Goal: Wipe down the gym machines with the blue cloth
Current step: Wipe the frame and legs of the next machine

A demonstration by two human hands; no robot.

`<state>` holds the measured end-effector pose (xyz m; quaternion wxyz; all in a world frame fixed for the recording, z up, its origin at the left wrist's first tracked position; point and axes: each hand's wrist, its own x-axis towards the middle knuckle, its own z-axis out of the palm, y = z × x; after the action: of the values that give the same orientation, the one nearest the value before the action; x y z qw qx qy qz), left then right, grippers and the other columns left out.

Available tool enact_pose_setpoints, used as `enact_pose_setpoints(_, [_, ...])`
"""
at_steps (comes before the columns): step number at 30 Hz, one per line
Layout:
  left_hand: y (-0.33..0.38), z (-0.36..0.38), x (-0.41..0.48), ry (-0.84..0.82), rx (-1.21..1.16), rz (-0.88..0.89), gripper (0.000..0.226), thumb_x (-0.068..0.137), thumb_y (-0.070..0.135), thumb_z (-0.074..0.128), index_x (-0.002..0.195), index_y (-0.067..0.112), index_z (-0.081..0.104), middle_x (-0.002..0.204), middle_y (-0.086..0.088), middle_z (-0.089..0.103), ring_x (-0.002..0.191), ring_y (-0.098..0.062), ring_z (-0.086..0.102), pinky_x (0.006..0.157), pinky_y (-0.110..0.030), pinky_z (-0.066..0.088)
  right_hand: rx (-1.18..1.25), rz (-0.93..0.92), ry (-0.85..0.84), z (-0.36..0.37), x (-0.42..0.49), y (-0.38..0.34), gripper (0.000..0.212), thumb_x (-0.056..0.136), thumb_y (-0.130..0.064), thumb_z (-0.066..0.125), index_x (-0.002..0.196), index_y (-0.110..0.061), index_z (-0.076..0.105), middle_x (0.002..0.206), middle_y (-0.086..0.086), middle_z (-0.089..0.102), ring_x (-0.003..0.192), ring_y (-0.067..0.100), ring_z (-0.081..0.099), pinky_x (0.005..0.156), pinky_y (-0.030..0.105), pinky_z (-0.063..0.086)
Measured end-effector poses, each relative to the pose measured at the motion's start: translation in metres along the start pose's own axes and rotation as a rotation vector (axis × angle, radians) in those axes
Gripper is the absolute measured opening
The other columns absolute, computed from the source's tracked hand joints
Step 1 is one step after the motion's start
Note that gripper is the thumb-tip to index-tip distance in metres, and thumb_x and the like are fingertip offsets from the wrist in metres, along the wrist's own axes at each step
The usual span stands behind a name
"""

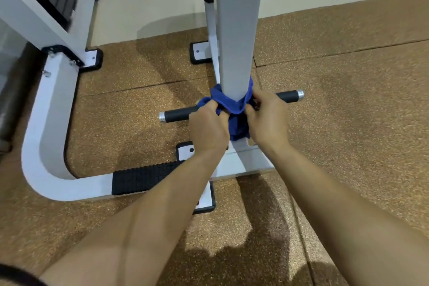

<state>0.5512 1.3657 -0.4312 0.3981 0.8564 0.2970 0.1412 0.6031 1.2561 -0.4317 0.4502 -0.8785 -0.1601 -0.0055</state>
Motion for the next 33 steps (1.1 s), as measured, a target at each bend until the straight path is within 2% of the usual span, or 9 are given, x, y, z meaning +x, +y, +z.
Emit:
enact_pose_setpoints(5, [0.033, -0.038, 0.012, 0.109, -0.085, 0.231, 0.017, 0.092, 0.016, 0.067, 0.077, 0.014, 0.06, 0.062, 0.006, 0.056, 0.056, -0.014, 0.049, 0.058, -0.029, 0.04, 0.183, -0.102, 0.076, -0.034, 0.017, -0.04, 0.02, 0.089, -0.007, 0.063, 0.104, -0.016, 0.073, 0.093, -0.002, 0.071, 0.09, 0.015, 0.064, 0.082, 0.036, 0.053])
enact_pose_setpoints(11, [-0.015, 0.003, 0.001, -0.072, -0.014, -0.031, 0.021, 0.096, 0.021, 0.064, 0.077, 0.012, 0.058, 0.068, -0.003, 0.059, 0.06, -0.019, 0.051, 0.059, -0.032, 0.039, 0.098, 0.111, -0.074, 0.0, 0.0, 0.005, 0.021, 0.087, -0.01, 0.07, 0.106, -0.019, 0.072, 0.095, -0.004, 0.073, 0.091, 0.012, 0.066, 0.088, 0.034, 0.053])
enact_pose_setpoints(16, [-0.042, 0.027, -0.011, -0.104, 0.216, 0.086, 0.016, 0.097, 0.014, 0.057, 0.082, 0.011, 0.052, 0.07, -0.005, 0.057, 0.061, -0.022, 0.051, 0.059, -0.033, 0.036, -0.029, 0.13, -0.11, 0.028, -0.008, 0.043, 0.015, 0.085, -0.006, 0.07, 0.091, -0.017, 0.063, 0.078, -0.008, 0.061, 0.071, 0.01, 0.058, 0.064, 0.016, 0.037])
enact_pose_setpoints(18, [-0.048, 0.022, -0.011, -0.142, 0.31, 0.187, 0.013, 0.097, 0.016, 0.058, 0.087, 0.01, 0.054, 0.07, -0.007, 0.059, 0.061, -0.025, 0.054, 0.058, -0.037, 0.041, -0.061, 0.144, -0.126, 0.03, -0.006, 0.043, 0.014, 0.086, -0.006, 0.068, 0.094, -0.015, 0.061, 0.083, -0.005, 0.063, 0.076, 0.013, 0.059, 0.068, 0.022, 0.041])
enact_pose_setpoints(22, [-0.036, -0.002, -0.006, -0.15, 0.193, 0.175, 0.029, 0.091, 0.019, 0.067, 0.071, 0.019, 0.045, 0.063, 0.0, 0.052, 0.06, -0.026, 0.054, 0.055, -0.034, 0.037, -0.061, 0.167, -0.16, 0.011, -0.009, 0.022, 0.023, 0.087, -0.01, 0.068, 0.102, -0.018, 0.053, 0.086, -0.004, 0.062, 0.077, 0.016, 0.058, 0.068, 0.032, 0.047])
enact_pose_setpoints(25, [-0.026, -0.027, -0.012, -0.146, 0.197, 0.207, 0.024, 0.092, 0.027, 0.064, 0.074, 0.02, 0.05, 0.064, 0.004, 0.055, 0.059, -0.017, 0.053, 0.054, -0.031, 0.033, -0.041, 0.135, -0.202, -0.006, -0.017, 0.001, 0.024, 0.09, -0.016, 0.067, 0.104, -0.024, 0.048, 0.08, -0.013, 0.058, 0.067, 0.002, 0.054, 0.056, 0.017, 0.041])
enact_pose_setpoints(28, [-0.024, -0.057, -0.042, -0.138, 0.171, 0.233, 0.017, 0.093, 0.033, 0.062, 0.086, 0.019, 0.064, 0.071, 0.004, 0.062, 0.066, -0.016, 0.057, 0.057, -0.036, 0.044, -0.075, 0.122, -0.244, -0.026, -0.037, -0.017, 0.022, 0.088, -0.014, 0.067, 0.079, -0.026, 0.052, 0.069, -0.013, 0.057, 0.058, -0.003, 0.053, 0.05, 0.01, 0.036])
enact_pose_setpoints(30, [-0.024, -0.082, -0.076, -0.123, 0.183, 0.198, 0.014, 0.092, 0.035, 0.064, 0.09, 0.022, 0.067, 0.08, 0.007, 0.062, 0.074, -0.013, 0.056, 0.062, -0.031, 0.044, -0.108, 0.146, -0.319, -0.041, -0.062, -0.027, 0.025, 0.082, -0.011, 0.07, 0.07, -0.024, 0.052, 0.068, -0.007, 0.059, 0.058, 0.001, 0.054, 0.051, 0.013, 0.036])
enact_pose_setpoints(33, [-0.02, -0.128, -0.132, -0.155, 0.226, 0.077, 0.016, 0.092, 0.037, 0.065, 0.084, 0.025, 0.057, 0.088, 0.011, 0.051, 0.07, -0.009, 0.048, 0.061, -0.026, 0.036, -0.188, 0.181, -0.417, -0.067, -0.108, -0.05, 0.015, 0.075, -0.013, 0.071, 0.07, -0.016, 0.057, 0.088, 0.004, 0.066, 0.072, 0.02, 0.063, 0.064, 0.031, 0.044])
